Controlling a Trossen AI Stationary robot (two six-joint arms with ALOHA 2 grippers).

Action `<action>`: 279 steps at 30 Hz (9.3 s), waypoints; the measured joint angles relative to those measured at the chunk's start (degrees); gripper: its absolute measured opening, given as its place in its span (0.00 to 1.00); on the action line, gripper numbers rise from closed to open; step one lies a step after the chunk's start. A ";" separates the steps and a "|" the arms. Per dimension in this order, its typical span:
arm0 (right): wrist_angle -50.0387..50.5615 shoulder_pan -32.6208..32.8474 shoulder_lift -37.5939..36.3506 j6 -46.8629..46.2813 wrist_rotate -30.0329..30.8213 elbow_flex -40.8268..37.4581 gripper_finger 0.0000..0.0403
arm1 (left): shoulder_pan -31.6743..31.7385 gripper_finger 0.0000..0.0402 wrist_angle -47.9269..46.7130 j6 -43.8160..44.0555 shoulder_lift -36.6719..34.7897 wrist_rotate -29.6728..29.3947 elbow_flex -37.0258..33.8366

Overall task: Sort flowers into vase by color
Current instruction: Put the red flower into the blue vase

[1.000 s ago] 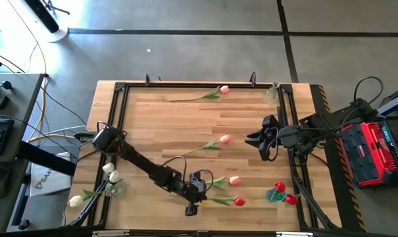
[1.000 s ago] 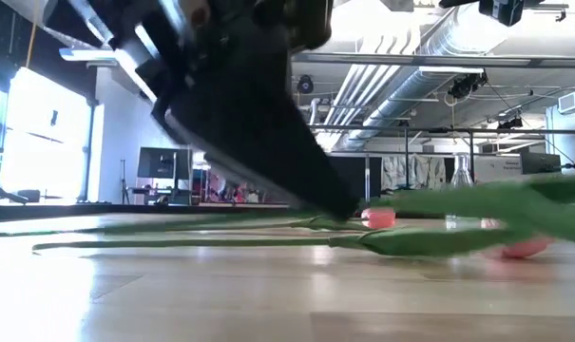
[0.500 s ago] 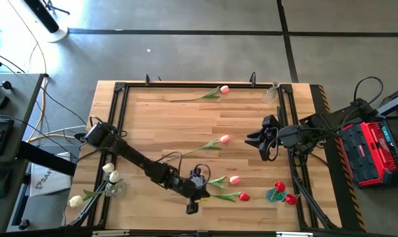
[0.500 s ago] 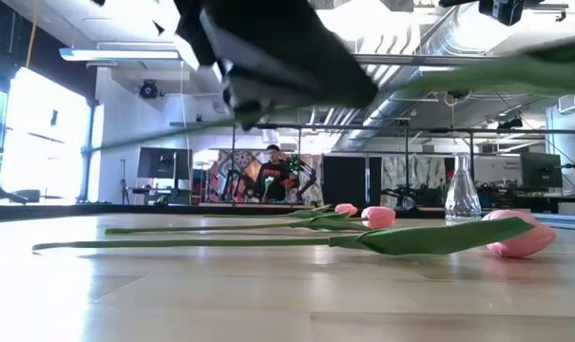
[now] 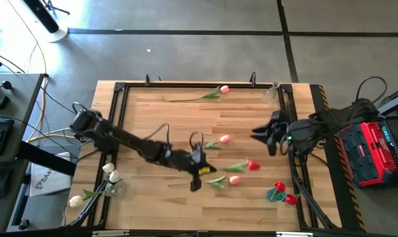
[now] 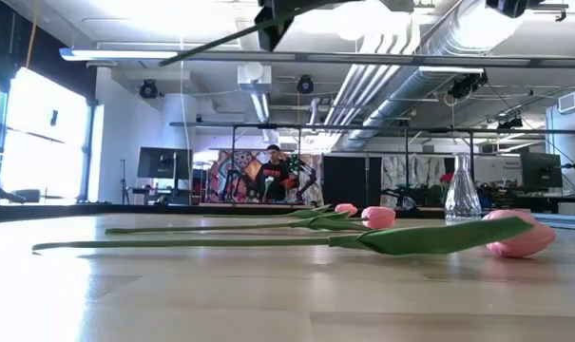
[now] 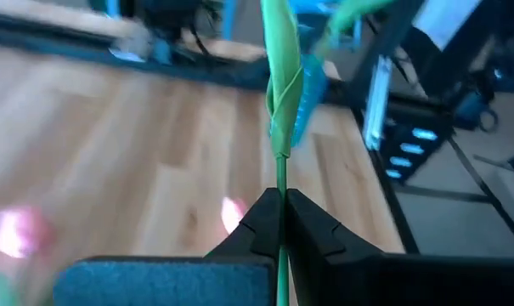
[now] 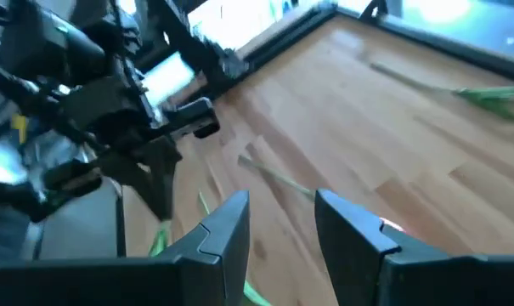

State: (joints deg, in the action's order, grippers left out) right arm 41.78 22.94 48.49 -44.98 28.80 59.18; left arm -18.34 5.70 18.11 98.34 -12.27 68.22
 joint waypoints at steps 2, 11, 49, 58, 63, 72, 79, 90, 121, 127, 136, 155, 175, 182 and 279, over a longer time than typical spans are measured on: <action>0.08 0.00 -2.17 0.00 1.39 0.01 0.31 | 1.76 0.00 -1.57 -1.30 -2.16 0.02 0.00; 1.97 0.00 -7.65 0.03 5.16 0.02 0.31 | 10.38 0.00 2.42 -4.77 -6.70 5.54 0.00; -44.60 -8.29 9.03 29.82 3.59 0.02 0.52 | 24.48 0.00 37.43 -1.19 -4.34 23.87 -0.04; -50.26 -13.02 11.40 30.98 -4.19 0.02 0.46 | 24.71 0.00 37.44 -1.14 -4.34 23.91 -0.04; -51.17 -15.63 12.02 30.49 -6.76 0.02 0.42 | 24.71 0.00 37.44 -1.28 -4.34 23.91 -0.04; -51.02 -18.87 12.00 28.76 -12.54 0.00 0.08 | 25.50 0.00 36.26 -1.34 -4.34 23.88 -0.04; -48.56 -20.68 12.00 28.49 -14.35 0.00 0.01 | 25.59 0.04 31.45 -0.79 -4.44 23.78 0.07; -40.12 -21.09 7.79 26.94 -14.77 0.00 0.00 | 27.76 0.36 13.49 -5.02 -11.94 24.57 -0.02; -25.30 -18.33 0.55 19.44 -18.10 0.00 0.00 | 33.28 0.40 -19.17 -15.82 -29.70 22.03 -0.05; -22.95 -16.59 -0.27 17.94 -16.91 0.00 0.00 | 34.87 0.40 -13.86 -13.41 -33.59 22.78 -6.27; -23.01 -15.76 -0.99 17.85 -15.48 0.00 0.00 | 35.20 0.40 -12.29 -11.96 -38.64 22.11 -11.32; -16.83 -15.76 -5.24 14.96 -15.85 0.00 0.00 | 35.19 0.40 -12.30 -10.71 -38.46 22.14 -11.32; -11.69 -15.76 -7.75 15.19 -16.85 0.00 0.00 | 35.18 0.40 -12.29 -10.75 -38.46 22.14 -11.32; -7.64 -15.76 -9.40 13.96 -17.29 0.00 0.00 | 35.19 0.39 -12.29 -10.78 -38.46 22.14 -11.32; 29.65 -74.11 -37.95 38.73 -95.19 7.72 0.00 | 35.18 0.39 -12.26 -10.78 -38.45 22.14 -11.32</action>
State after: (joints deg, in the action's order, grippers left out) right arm 71.43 -51.17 10.54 -6.25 -66.39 66.90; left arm 16.84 -6.56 7.33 59.89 9.87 56.90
